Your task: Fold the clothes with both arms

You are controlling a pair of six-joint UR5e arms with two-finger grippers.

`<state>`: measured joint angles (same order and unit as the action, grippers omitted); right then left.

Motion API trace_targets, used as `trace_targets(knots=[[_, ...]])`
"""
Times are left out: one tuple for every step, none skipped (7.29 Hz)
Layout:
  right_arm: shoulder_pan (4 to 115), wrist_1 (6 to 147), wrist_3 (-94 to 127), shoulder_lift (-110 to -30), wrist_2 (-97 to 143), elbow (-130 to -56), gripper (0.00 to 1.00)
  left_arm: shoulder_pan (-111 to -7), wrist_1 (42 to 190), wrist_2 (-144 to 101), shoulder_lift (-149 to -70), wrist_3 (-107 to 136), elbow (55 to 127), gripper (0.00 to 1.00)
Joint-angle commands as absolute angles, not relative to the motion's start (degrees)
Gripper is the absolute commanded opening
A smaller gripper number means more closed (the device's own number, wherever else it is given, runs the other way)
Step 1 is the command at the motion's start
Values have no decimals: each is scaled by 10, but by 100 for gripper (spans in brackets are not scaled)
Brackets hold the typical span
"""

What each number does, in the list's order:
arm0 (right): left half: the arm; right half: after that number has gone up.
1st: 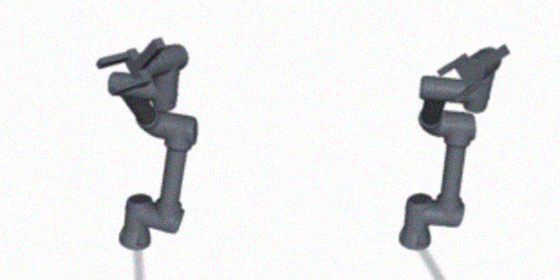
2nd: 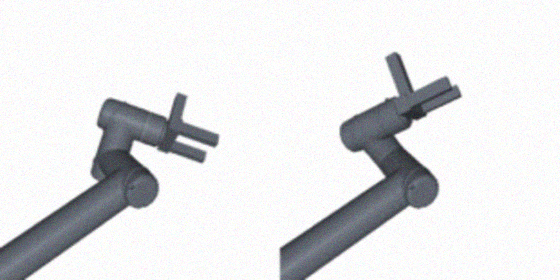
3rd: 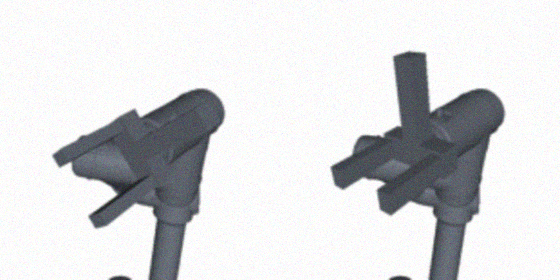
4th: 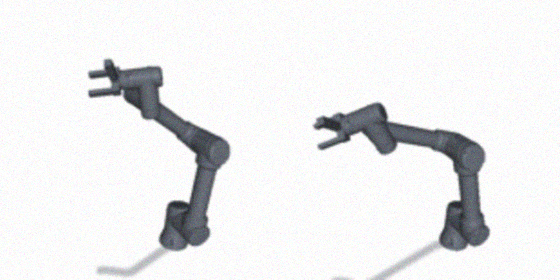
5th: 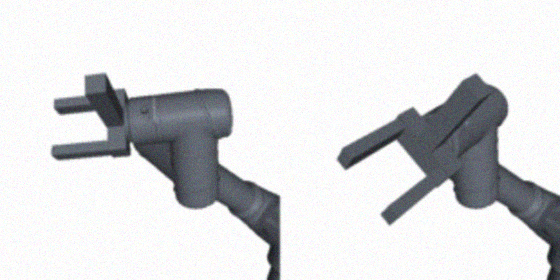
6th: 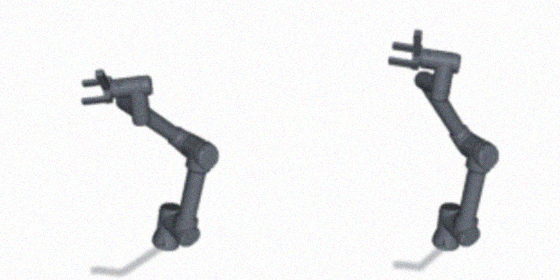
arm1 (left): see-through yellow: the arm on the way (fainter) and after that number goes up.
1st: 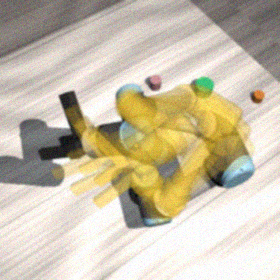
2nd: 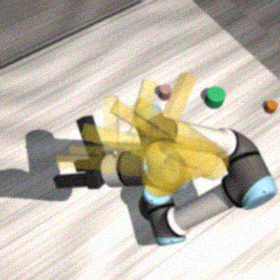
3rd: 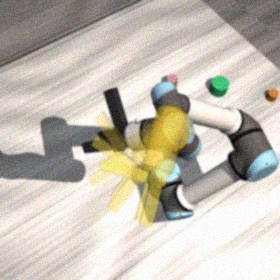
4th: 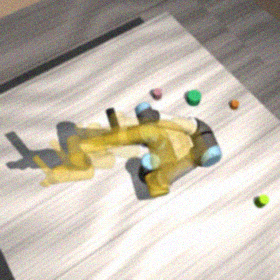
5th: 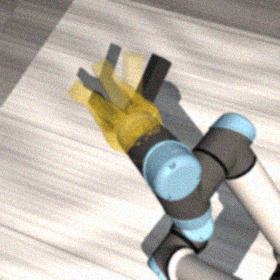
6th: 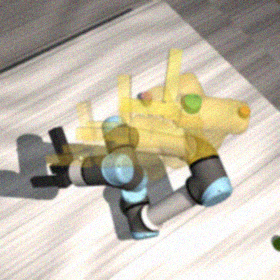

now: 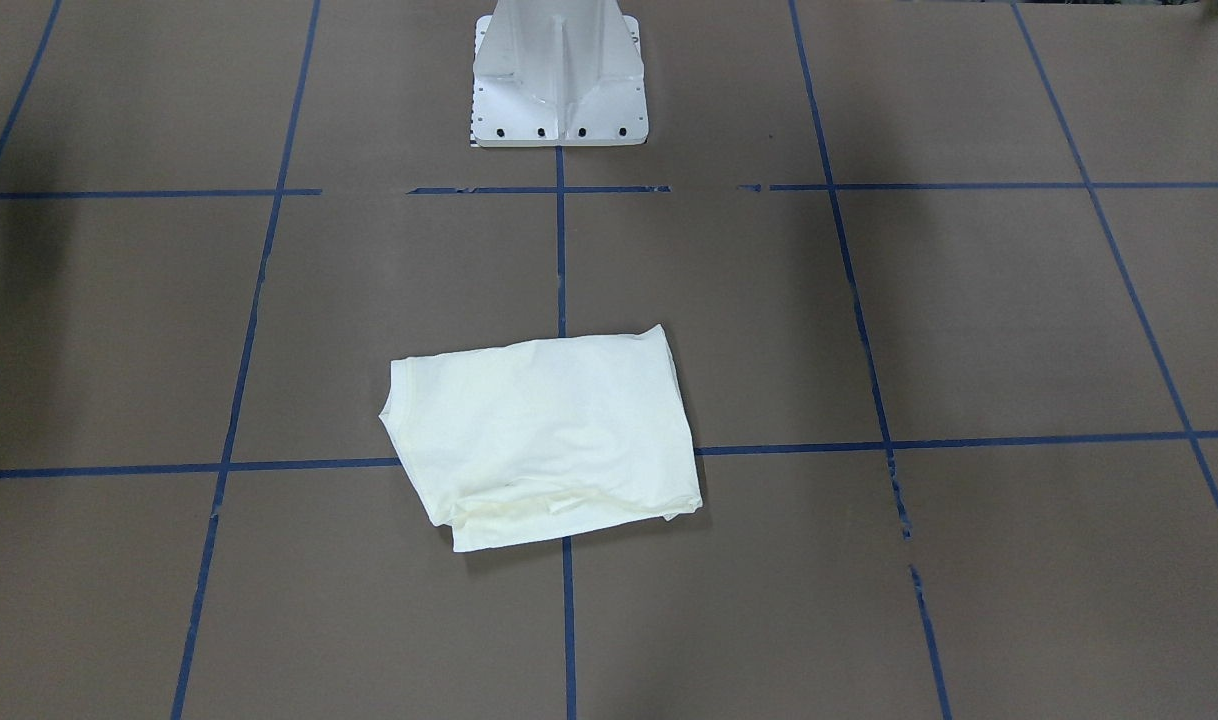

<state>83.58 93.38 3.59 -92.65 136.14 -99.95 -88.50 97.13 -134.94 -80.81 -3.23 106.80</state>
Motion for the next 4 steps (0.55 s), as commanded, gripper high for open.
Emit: trace_targets(knots=[[836, 933, 37, -932, 1362, -1001, 100, -885, 972, -1351, -805, -33, 1065, 100], [836, 933, 37, -932, 1362, -1000, 100, -884, 971, -1347, -804, -33, 1065, 100], [836, 933, 37, -933, 1362, -1001, 100, -884, 971, -1347, -803, -33, 1065, 100], [836, 933, 37, -933, 1362, -1000, 100, -884, 971, -1347, -803, -33, 1065, 100]])
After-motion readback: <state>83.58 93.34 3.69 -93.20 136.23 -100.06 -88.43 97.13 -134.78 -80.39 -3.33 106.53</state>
